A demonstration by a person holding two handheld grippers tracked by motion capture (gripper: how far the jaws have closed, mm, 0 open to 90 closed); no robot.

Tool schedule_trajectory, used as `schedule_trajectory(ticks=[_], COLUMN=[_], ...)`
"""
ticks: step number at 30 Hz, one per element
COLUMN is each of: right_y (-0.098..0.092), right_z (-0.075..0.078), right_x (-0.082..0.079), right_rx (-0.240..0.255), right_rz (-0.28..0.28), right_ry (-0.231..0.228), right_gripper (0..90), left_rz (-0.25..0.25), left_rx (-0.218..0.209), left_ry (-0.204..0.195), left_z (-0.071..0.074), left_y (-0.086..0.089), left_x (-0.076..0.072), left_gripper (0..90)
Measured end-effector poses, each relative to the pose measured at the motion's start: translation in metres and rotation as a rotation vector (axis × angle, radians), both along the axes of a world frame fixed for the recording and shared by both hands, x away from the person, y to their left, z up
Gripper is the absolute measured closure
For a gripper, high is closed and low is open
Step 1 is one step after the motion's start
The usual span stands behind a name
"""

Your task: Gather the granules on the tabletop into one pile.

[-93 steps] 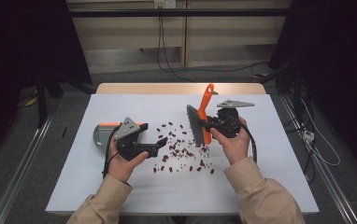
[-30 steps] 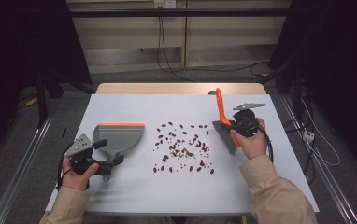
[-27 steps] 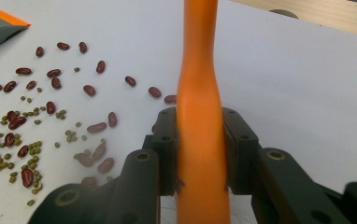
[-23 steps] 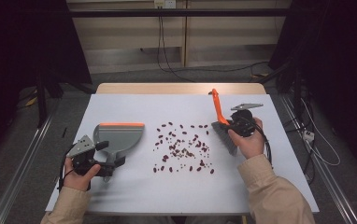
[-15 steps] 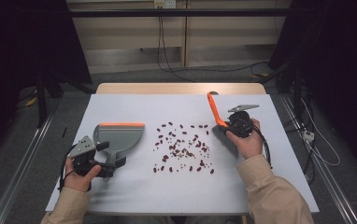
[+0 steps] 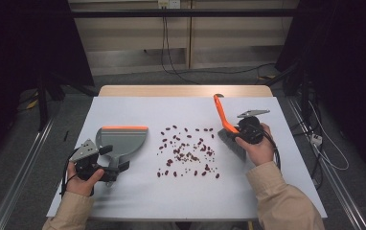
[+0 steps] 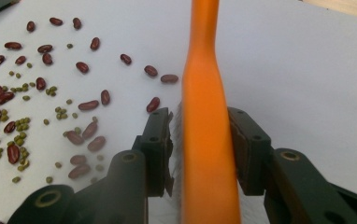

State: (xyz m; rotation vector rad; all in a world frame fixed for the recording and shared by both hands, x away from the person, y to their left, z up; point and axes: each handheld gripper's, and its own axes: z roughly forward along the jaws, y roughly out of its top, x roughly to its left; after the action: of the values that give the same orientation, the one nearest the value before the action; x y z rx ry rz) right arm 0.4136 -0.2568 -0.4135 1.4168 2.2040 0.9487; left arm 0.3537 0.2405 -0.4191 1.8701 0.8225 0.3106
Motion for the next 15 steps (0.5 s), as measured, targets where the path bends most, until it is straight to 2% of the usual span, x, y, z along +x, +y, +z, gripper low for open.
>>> schedule_trajectory(ticks=[4,8,15], right_y=[-0.0024,-0.0029,-0.0012], right_z=[0.0017,0.0003,0.0001], right_x=[-0.0034,-0.0055,-0.008], right_rx=[-0.017,-0.009,-0.016], right_rz=[0.008,-0.007,-0.001], right_ry=[0.02,0.044,0.056], right_gripper=[67.0,69.9,71.0], left_rz=[-0.002,0.002,0.001], left_rx=[0.0,0.0,-0.002], left_ry=[0.0,-0.001,-0.001], left_z=[0.0002,0.0003,0.0008], left_y=[-0.0001,0.0002,0.0003], left_x=[-0.0001,-0.0001,-0.0005], left_gripper=[3.9,3.9,3.9])
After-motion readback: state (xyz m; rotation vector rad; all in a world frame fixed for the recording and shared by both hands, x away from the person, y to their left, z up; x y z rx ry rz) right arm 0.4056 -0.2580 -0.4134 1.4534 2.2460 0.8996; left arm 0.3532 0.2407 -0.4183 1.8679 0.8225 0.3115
